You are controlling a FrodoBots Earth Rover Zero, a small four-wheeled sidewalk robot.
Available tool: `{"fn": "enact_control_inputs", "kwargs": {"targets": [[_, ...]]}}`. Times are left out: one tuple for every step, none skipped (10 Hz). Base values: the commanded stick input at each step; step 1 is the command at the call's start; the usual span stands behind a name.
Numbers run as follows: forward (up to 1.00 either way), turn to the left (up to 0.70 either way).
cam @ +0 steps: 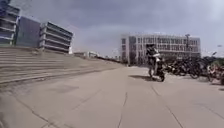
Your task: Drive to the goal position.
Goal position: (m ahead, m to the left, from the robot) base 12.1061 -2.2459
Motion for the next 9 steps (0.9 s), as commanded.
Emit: {"fn": "enact_control_inputs", "kwargs": {"targets": [[1.0, 0.0], [1.0, 0.0], [1.0, 0.0], [1.0, 0.0], [1.0, 0.0], [1.0, 0.0], [1.0, 0.0], [1.0, 0.0], [1.0, 0.0]]}}
